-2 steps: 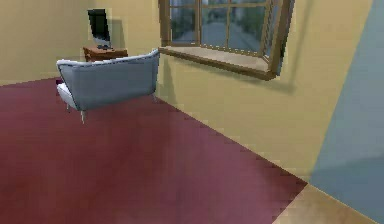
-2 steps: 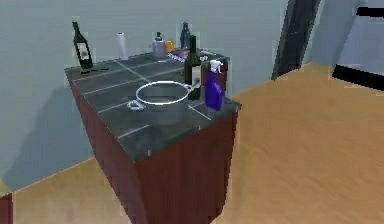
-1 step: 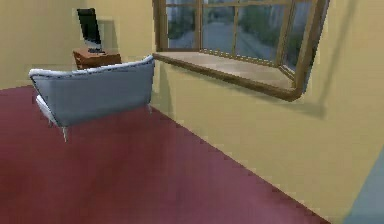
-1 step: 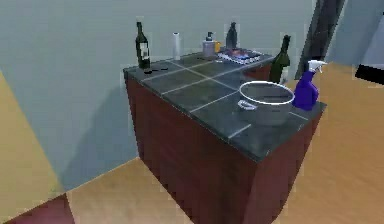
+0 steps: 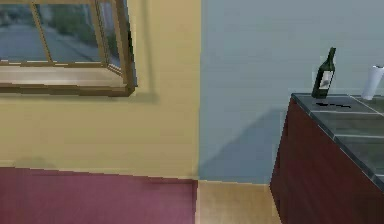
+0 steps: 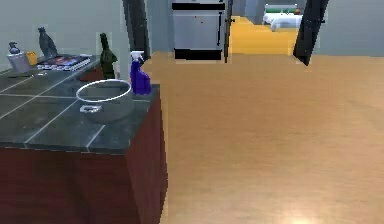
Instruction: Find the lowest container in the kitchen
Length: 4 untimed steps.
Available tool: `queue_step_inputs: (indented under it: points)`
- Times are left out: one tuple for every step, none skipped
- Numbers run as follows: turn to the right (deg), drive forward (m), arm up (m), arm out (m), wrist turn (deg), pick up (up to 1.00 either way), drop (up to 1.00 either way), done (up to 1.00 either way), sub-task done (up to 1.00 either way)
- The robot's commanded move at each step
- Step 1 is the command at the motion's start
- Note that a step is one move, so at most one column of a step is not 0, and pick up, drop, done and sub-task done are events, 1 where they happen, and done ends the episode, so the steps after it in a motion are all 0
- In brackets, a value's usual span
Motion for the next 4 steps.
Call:
queue_step_inputs:
  points:
    - [3.0,0.00,0.00,0.00,0.0,0.00,0.00,0.00,0.00]
    - [0.0,0.75,0.00,0.00,0.0,0.00,0.00,0.00,0.00]
    - [45.0,0.00,0.00,0.00,0.0,0.00,0.00,0.00,0.00]
    - [45.0,0.00,0.00,0.00,0.0,0.00,0.00,0.00,0.00]
